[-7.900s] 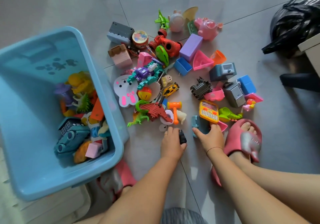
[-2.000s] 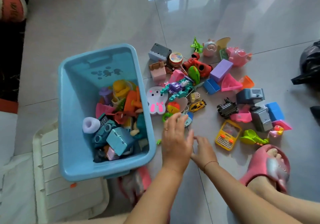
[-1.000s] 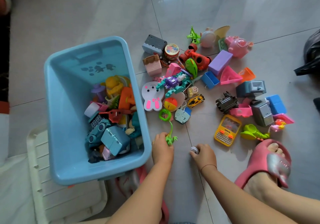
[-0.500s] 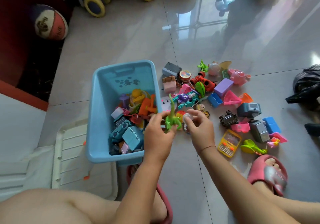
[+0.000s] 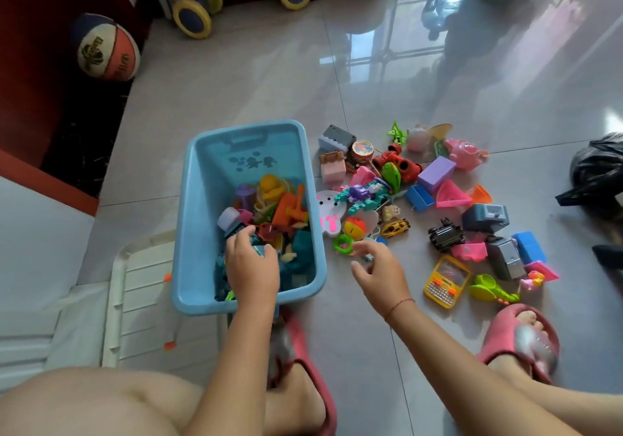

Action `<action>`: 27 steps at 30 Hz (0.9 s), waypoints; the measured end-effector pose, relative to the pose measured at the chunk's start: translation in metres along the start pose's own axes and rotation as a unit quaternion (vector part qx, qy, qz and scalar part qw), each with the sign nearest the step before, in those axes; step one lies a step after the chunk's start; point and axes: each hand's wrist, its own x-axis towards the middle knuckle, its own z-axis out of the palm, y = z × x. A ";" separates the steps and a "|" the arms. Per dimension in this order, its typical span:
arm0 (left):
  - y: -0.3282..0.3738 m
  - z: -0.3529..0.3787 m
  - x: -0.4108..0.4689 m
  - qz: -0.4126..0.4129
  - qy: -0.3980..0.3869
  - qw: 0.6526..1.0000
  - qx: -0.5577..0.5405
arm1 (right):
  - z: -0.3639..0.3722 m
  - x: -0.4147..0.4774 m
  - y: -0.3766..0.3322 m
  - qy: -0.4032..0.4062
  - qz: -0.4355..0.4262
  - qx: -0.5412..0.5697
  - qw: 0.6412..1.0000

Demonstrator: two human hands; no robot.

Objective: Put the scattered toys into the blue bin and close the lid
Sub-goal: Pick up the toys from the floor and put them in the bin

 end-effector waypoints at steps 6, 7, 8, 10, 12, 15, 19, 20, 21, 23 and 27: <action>0.049 0.074 -0.048 0.256 -0.103 0.961 -0.011 | -0.025 0.023 0.077 0.056 0.141 -0.020 0.988; 0.051 0.090 -0.053 0.267 -0.138 0.954 -0.005 | -0.025 0.027 0.086 0.054 0.156 -0.022 0.986; 0.049 0.108 -0.056 0.260 -0.168 0.951 0.003 | -0.023 0.032 0.094 0.049 0.161 -0.027 0.985; 0.037 0.142 -0.054 0.190 -0.200 0.961 0.028 | -0.015 0.043 0.108 0.026 0.154 -0.055 0.986; 0.021 0.171 -0.046 0.088 -0.220 0.969 0.069 | -0.005 0.056 0.118 -0.007 0.148 -0.089 0.985; 0.002 0.202 -0.034 -0.007 -0.242 0.964 0.106 | 0.012 0.073 0.125 -0.044 0.149 -0.115 0.981; -0.001 0.229 -0.019 -0.062 -0.215 0.970 0.092 | 0.031 0.091 0.134 -0.061 0.139 -0.134 0.979; -0.001 0.234 -0.016 -0.069 -0.206 0.972 0.089 | 0.034 0.095 0.136 -0.057 0.138 -0.135 0.980; -0.001 0.238 -0.014 -0.075 -0.197 0.974 0.087 | 0.037 0.098 0.137 -0.049 0.135 -0.138 0.980; -0.002 0.244 -0.011 -0.090 -0.173 0.978 0.078 | 0.042 0.102 0.141 -0.030 0.128 -0.151 0.980; -0.004 0.248 -0.010 -0.105 -0.151 0.980 0.078 | 0.045 0.101 0.147 -0.023 0.113 -0.181 0.977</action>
